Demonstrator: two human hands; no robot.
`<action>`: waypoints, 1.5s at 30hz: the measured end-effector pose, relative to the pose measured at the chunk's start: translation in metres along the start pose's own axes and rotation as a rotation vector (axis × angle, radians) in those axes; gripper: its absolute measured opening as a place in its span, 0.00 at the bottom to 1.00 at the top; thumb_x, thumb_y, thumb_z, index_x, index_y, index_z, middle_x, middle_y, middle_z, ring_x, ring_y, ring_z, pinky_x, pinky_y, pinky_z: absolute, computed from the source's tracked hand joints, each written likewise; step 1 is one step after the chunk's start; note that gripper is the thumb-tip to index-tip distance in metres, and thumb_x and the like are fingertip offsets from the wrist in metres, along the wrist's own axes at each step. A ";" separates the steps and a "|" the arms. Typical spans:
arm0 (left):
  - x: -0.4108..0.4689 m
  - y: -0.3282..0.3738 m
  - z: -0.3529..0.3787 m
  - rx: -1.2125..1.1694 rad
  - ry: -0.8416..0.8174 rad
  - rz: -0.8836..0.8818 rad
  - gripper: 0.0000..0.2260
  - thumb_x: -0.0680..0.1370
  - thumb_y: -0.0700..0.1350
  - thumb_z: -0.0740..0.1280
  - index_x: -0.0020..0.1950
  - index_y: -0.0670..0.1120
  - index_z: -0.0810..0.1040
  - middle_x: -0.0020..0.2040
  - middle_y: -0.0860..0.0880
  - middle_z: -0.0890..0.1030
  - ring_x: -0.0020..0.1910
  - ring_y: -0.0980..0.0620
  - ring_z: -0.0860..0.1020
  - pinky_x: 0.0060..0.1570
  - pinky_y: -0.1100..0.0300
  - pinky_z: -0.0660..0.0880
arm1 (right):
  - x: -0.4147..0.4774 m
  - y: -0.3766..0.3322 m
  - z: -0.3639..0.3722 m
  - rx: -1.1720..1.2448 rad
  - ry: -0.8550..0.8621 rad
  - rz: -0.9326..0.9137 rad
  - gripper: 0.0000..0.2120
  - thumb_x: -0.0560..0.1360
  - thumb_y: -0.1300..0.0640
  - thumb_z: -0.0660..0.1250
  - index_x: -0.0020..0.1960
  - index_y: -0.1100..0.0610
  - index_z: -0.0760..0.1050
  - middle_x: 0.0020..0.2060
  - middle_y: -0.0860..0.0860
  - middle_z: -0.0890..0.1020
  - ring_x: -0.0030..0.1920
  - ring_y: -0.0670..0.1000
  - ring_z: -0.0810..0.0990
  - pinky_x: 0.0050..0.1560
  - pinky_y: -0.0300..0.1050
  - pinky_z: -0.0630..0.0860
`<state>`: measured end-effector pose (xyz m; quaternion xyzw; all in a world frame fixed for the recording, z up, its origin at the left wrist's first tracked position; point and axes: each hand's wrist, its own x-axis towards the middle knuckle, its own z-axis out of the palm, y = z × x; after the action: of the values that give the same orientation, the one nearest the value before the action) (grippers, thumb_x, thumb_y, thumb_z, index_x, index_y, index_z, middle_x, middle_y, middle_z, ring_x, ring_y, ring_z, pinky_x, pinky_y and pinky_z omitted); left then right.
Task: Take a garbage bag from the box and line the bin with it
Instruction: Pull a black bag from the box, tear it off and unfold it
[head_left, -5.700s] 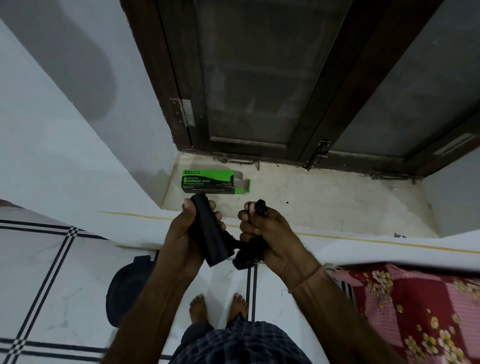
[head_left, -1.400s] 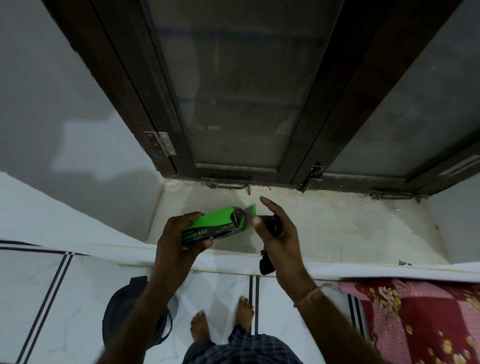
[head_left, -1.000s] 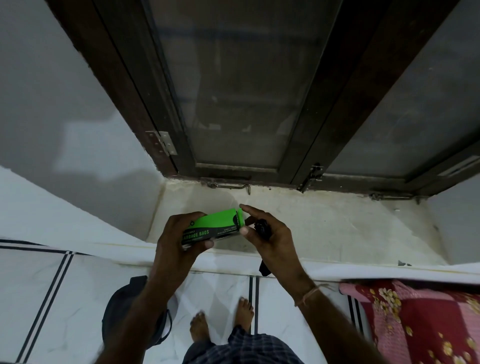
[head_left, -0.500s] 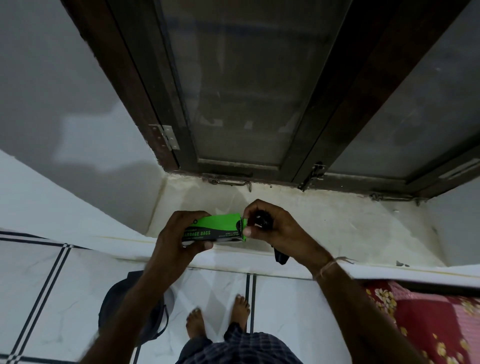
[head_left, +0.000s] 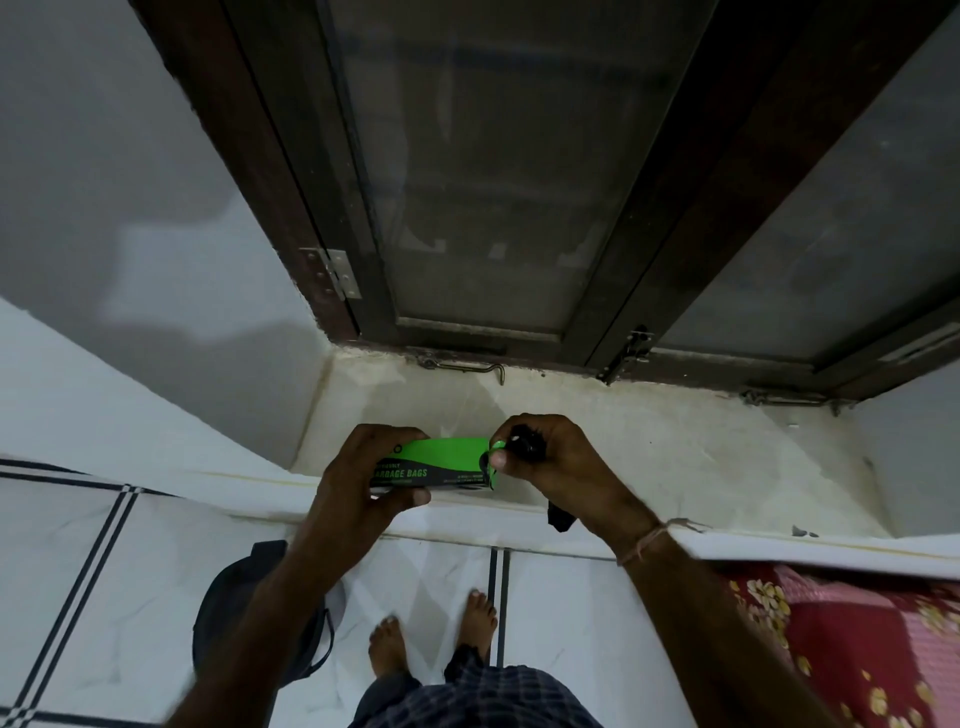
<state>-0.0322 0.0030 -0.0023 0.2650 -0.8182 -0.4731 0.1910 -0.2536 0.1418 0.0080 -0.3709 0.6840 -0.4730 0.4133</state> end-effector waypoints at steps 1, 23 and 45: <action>0.000 0.000 0.000 0.001 0.004 -0.002 0.24 0.70 0.45 0.76 0.65 0.48 0.79 0.61 0.53 0.77 0.59 0.55 0.79 0.53 0.65 0.78 | 0.000 0.001 0.002 0.020 0.013 0.005 0.03 0.75 0.64 0.74 0.46 0.57 0.82 0.43 0.53 0.84 0.47 0.46 0.82 0.53 0.42 0.78; 0.038 -0.032 0.020 0.321 0.181 -0.125 0.27 0.72 0.40 0.78 0.70 0.47 0.78 0.70 0.42 0.72 0.64 0.47 0.76 0.60 0.59 0.78 | 0.032 0.027 0.070 0.064 0.490 0.147 0.17 0.75 0.54 0.76 0.63 0.54 0.83 0.55 0.51 0.87 0.56 0.46 0.84 0.64 0.43 0.79; -0.116 0.004 -0.037 -0.467 -0.036 -0.437 0.18 0.74 0.54 0.76 0.54 0.45 0.75 0.48 0.42 0.83 0.41 0.44 0.86 0.34 0.56 0.80 | -0.064 -0.051 0.204 0.825 0.131 0.458 0.30 0.82 0.38 0.56 0.66 0.60 0.79 0.57 0.54 0.85 0.53 0.54 0.85 0.44 0.49 0.84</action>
<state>0.0787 0.0505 0.0114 0.3752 -0.6144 -0.6825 0.1260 -0.0360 0.1153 0.0276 0.0152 0.5279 -0.6243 0.5756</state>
